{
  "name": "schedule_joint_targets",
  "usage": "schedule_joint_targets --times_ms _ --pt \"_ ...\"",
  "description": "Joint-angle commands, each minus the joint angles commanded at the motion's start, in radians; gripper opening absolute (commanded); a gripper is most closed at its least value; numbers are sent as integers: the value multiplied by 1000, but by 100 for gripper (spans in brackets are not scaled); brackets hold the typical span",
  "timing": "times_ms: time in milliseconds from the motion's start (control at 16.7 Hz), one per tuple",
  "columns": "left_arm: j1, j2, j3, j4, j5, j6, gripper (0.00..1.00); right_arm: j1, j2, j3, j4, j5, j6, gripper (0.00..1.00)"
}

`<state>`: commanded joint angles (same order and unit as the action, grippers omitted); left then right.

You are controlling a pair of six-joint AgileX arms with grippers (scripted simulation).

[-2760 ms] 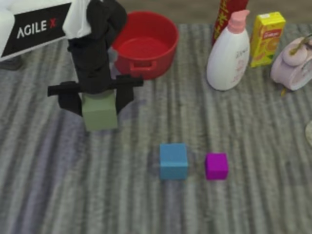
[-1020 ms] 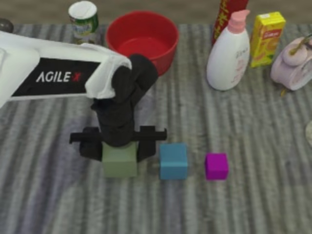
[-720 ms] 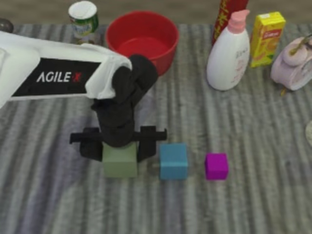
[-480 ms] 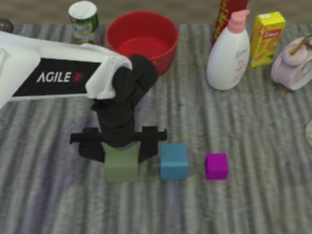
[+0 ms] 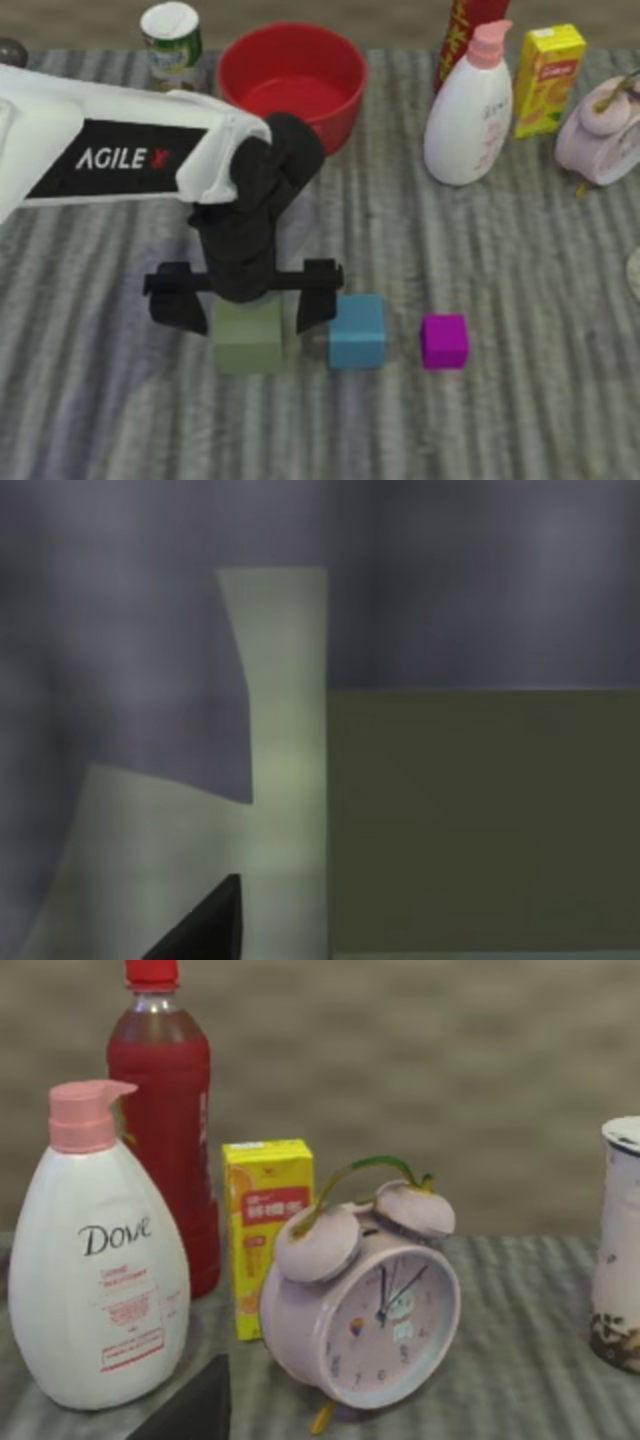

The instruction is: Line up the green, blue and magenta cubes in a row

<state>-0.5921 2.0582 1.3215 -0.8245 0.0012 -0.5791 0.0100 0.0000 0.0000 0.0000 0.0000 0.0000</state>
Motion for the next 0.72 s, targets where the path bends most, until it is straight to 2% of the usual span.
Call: schedule_joint_targets --times_ms 240,720 --pt "3 -6 13 -18 0 -2 100 0 0 0 0 0 0 100" --pt "20 -99 151 -250 -1 -3 100 0 0 0 0 0 0 100"
